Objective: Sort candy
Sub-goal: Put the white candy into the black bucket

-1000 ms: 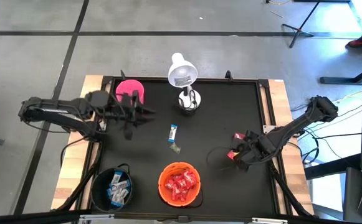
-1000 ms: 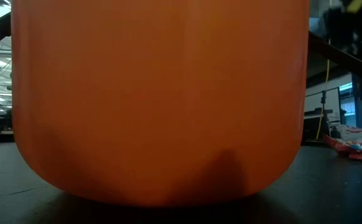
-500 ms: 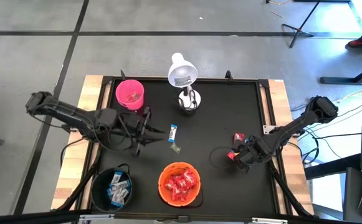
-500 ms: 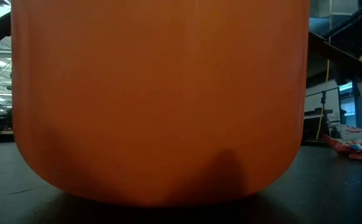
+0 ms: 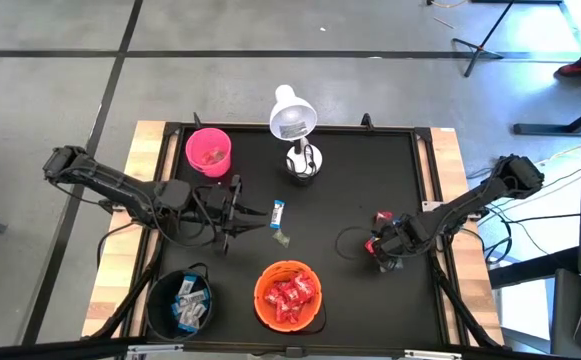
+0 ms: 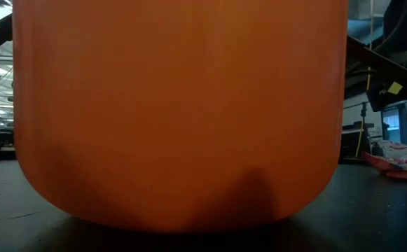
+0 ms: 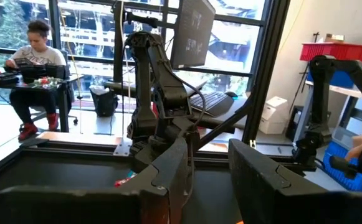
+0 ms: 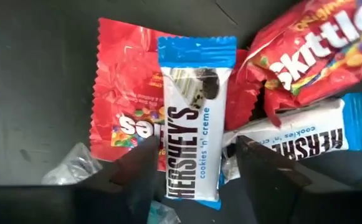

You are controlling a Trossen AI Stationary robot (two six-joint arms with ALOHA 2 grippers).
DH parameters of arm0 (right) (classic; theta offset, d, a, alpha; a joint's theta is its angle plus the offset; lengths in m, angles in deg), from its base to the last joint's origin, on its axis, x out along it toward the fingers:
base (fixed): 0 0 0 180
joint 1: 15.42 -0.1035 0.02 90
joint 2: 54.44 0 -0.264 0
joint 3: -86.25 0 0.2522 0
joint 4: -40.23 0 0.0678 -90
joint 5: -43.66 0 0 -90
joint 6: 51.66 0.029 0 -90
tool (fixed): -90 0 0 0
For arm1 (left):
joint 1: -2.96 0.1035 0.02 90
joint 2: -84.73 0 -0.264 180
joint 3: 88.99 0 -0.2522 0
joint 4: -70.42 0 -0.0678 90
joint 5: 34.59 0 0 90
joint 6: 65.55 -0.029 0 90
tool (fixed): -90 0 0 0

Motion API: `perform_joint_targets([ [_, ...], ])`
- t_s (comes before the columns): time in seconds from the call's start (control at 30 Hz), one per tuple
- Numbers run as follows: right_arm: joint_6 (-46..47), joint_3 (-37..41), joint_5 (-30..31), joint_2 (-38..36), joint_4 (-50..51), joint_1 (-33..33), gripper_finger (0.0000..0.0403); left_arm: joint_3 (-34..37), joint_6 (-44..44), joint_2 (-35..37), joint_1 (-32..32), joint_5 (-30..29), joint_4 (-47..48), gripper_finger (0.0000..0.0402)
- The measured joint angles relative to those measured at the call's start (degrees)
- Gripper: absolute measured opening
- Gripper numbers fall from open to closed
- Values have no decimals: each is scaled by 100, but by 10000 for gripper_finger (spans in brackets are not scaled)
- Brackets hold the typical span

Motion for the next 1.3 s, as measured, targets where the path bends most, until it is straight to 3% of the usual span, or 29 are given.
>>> perform_joint_targets([
  [0.33, -229, -399, -9, 12, -57, 0, 77, 0, 0, 0, -6, -96, 9, 108],
  [0.67, -512, -848, -7, 12, -13, 0, 7, 0, 0, -39, -6, -94, 24, 108],
  [1.3, -1020, -1782, 465, 1, 439, -2, 0, -4, 28, -567, -3, -105, -7, 108],
])
